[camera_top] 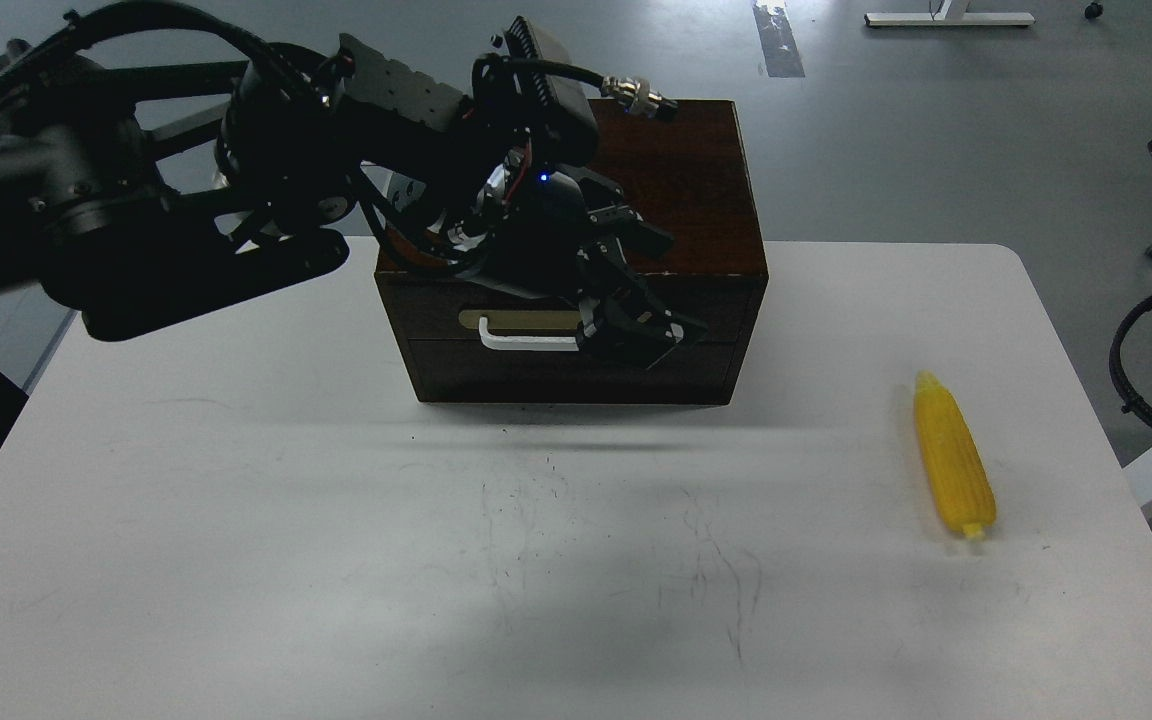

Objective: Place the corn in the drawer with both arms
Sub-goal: 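Reach the left gripper down to the white drawer handle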

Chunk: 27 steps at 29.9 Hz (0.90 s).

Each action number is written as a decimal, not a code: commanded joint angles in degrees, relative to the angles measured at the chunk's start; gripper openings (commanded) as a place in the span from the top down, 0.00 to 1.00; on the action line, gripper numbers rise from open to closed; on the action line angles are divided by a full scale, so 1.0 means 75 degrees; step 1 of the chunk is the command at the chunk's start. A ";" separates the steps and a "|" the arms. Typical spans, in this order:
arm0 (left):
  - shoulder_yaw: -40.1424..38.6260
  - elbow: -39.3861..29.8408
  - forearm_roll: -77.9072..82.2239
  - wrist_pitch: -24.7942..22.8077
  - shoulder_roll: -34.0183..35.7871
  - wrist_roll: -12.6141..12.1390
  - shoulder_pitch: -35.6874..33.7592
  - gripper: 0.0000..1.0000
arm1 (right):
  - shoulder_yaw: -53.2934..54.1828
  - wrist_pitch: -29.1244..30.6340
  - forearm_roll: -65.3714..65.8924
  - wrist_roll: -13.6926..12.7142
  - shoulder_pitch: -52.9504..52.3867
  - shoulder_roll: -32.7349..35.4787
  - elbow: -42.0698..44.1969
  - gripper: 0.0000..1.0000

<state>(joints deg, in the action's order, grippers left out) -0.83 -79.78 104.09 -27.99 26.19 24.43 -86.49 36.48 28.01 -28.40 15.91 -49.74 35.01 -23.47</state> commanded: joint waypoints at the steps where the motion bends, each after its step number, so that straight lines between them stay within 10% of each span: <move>1: 0.1045 0.0078 0.0967 -0.0001 -0.0036 0.0012 -0.0069 0.14 | 0.0011 -0.0001 -0.0010 -0.0001 0.0000 0.0089 0.0094 0.00; 27: 0.1857 0.0876 0.1860 -0.0001 -0.0539 -0.0011 0.0036 0.18 | 0.0046 -0.0001 -0.0010 0.0011 0.0058 0.0172 0.0176 0.00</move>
<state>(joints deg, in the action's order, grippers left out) 13.05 -72.93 117.85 -27.99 22.97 24.37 -85.79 36.74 28.00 -28.48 15.99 -49.32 36.35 -22.14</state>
